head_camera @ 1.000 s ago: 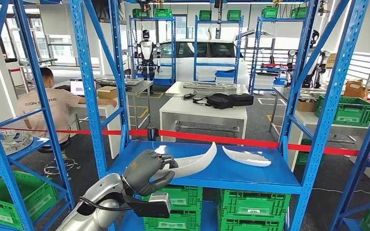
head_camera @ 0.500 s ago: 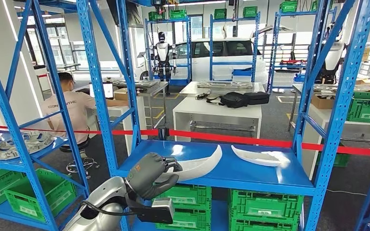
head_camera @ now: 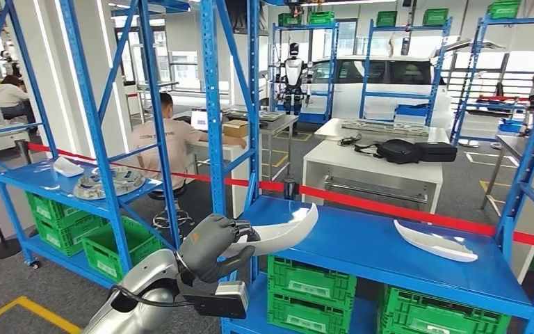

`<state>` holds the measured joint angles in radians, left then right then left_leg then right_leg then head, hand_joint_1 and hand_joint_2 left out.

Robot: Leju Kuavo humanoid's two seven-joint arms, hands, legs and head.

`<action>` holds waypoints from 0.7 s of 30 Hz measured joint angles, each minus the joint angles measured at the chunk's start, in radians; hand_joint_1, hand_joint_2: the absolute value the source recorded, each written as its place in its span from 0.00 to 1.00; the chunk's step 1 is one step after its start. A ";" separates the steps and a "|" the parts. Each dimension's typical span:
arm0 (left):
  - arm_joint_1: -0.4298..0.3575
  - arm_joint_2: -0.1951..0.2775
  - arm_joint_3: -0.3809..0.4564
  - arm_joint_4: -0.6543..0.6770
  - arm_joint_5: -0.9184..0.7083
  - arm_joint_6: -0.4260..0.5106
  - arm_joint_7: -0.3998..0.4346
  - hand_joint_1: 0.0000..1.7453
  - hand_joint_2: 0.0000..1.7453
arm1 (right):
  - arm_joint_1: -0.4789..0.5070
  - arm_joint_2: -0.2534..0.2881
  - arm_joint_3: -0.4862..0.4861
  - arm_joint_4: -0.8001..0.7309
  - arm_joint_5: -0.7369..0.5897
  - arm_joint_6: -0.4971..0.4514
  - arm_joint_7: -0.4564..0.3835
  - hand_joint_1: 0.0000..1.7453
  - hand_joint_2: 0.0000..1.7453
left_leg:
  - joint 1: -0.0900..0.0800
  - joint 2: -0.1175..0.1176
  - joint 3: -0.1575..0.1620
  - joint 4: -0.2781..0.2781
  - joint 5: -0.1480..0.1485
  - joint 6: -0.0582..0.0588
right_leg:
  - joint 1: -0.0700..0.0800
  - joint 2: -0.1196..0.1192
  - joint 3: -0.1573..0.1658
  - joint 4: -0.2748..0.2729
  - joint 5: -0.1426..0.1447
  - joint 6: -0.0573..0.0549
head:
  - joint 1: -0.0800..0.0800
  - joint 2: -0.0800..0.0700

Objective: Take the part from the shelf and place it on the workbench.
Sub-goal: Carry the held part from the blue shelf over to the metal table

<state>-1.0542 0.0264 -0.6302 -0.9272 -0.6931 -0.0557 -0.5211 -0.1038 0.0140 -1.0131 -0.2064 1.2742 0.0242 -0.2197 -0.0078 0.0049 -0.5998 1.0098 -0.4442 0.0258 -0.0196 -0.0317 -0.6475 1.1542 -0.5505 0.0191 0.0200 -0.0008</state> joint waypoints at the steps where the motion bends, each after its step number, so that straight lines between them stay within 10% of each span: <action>1: 0.000 -0.002 0.000 -0.004 -0.002 0.000 -0.001 1.00 1.00 | 0.001 -0.002 -0.002 0.000 0.000 0.000 0.000 0.00 0.00 | 0.001 -0.013 -0.002 0.000 0.001 0.002 | 0.000 0.017 -0.030 0.065 -0.029 0.002 | 0.001 0.000; 4: 0.001 -0.002 0.000 -0.020 -0.005 -0.004 0.000 1.00 1.00 | -0.001 -0.007 -0.003 0.000 -0.002 0.002 -0.001 0.00 0.00 | 0.001 -0.056 -0.007 0.007 0.003 0.001 | 0.002 0.029 -0.058 0.123 -0.026 0.002 | 0.002 0.000; 7: -0.007 0.001 0.004 -0.049 -0.004 -0.014 0.005 1.00 1.00 | -0.008 -0.012 -0.003 0.000 -0.005 0.004 -0.002 0.00 0.00 | 0.003 -0.098 -0.013 0.022 0.000 -0.008 | -0.004 0.076 0.026 -0.050 0.056 -0.001 | 0.002 0.000; 11: -0.022 0.014 0.012 -0.085 0.006 -0.038 0.011 1.00 1.00 | -0.020 -0.015 -0.003 0.000 -0.005 0.006 -0.004 0.00 0.00 | 0.007 -0.146 -0.031 0.021 0.009 -0.036 | -0.004 0.092 0.055 -0.111 0.065 -0.014 | 0.002 0.000; 15: -0.032 0.033 0.026 -0.110 0.016 -0.053 0.015 1.00 1.00 | -0.026 -0.016 -0.004 0.000 -0.005 0.007 -0.006 0.00 0.00 | 0.000 -0.043 -0.088 0.131 -0.054 -0.054 | -0.006 0.039 0.060 -0.121 0.072 -0.039 | -0.004 0.000; 18: -0.032 0.040 0.028 -0.115 0.021 -0.062 0.015 1.00 1.00 | -0.024 -0.016 -0.004 0.000 -0.004 0.008 -0.006 0.00 0.00 | 0.006 -0.014 -0.165 0.297 -0.114 -0.060 | -0.003 -0.006 0.061 -0.121 0.070 -0.043 | -0.005 0.000; 21: -0.035 0.052 0.031 -0.120 0.033 -0.071 0.010 1.00 1.00 | -0.027 -0.016 -0.004 0.000 0.000 0.011 -0.005 0.00 0.00 | 0.005 0.008 -0.100 0.181 -0.041 -0.052 | -0.001 -0.044 0.066 -0.120 0.066 -0.042 | -0.005 0.000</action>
<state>-1.0892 0.0785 -0.5997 -1.0476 -0.6598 -0.1270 -0.5108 -0.1311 -0.0023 -1.0166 -0.2068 1.2738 0.0349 -0.2251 -0.0029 0.0133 -0.6995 1.1909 -0.4856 -0.0260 -0.0207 -0.0758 -0.5818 1.0340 -0.4848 -0.0231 0.0149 -0.0008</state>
